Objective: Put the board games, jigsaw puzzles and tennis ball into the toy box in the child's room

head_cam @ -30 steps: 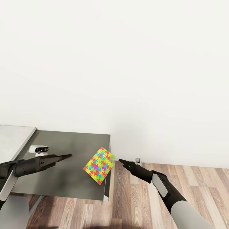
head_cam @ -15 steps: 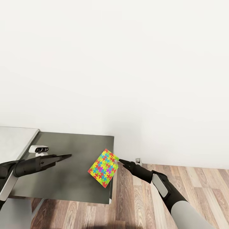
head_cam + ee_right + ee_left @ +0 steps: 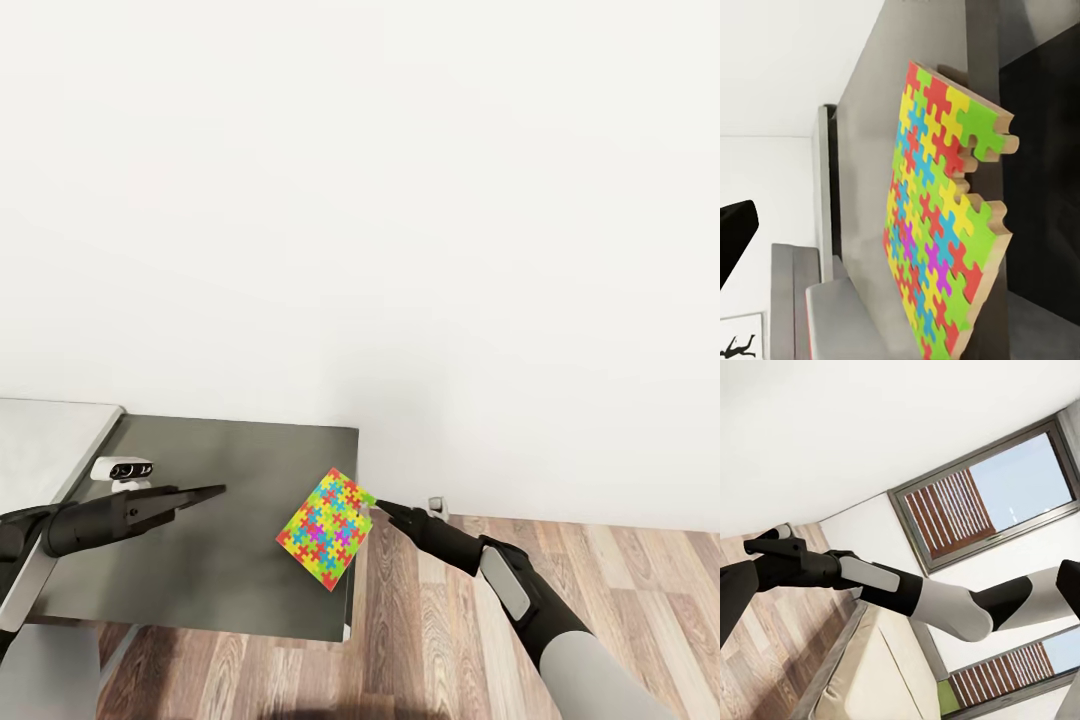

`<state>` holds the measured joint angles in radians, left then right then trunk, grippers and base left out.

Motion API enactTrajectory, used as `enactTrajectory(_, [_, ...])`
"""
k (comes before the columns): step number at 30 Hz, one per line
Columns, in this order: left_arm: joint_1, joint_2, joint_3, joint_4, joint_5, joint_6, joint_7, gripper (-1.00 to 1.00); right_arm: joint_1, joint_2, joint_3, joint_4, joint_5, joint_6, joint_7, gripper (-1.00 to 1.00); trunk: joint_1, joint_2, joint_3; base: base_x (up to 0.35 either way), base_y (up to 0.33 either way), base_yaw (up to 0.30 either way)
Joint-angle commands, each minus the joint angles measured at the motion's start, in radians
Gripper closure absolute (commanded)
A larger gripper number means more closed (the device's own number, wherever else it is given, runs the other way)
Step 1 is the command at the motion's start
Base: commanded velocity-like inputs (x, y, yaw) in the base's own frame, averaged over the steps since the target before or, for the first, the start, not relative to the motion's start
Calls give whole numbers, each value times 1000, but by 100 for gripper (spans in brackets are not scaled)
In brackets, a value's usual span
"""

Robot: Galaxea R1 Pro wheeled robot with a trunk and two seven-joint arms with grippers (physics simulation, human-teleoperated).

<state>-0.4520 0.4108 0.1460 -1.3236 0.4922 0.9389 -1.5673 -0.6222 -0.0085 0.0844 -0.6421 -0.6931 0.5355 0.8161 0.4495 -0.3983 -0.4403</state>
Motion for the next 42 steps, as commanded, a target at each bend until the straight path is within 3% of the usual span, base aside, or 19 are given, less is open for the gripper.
enactTrajectory(1, [-1,0,0,0,0,11,-3,-100,-1,-1,3,0,-9,8,-2,-100,1,-2,-1,0,0,0])
enactTrajectory(23, [-1,0,0,-7,5,11,-3,-100,-2,6,1,10,-11,21,-12,-100,81,-149,-67,0,0,0])
enactTrajectory(33, [-1,0,-2,-13,5,11,-3,-100,-11,10,1,13,-12,69,-22,-100,119,-219,-99,0,0,0])
enactTrajectory(42, [0,-1,-2,-14,5,11,-3,-100,-34,23,1,75,-12,96,-61,-100,119,-219,-99,0,0,0])
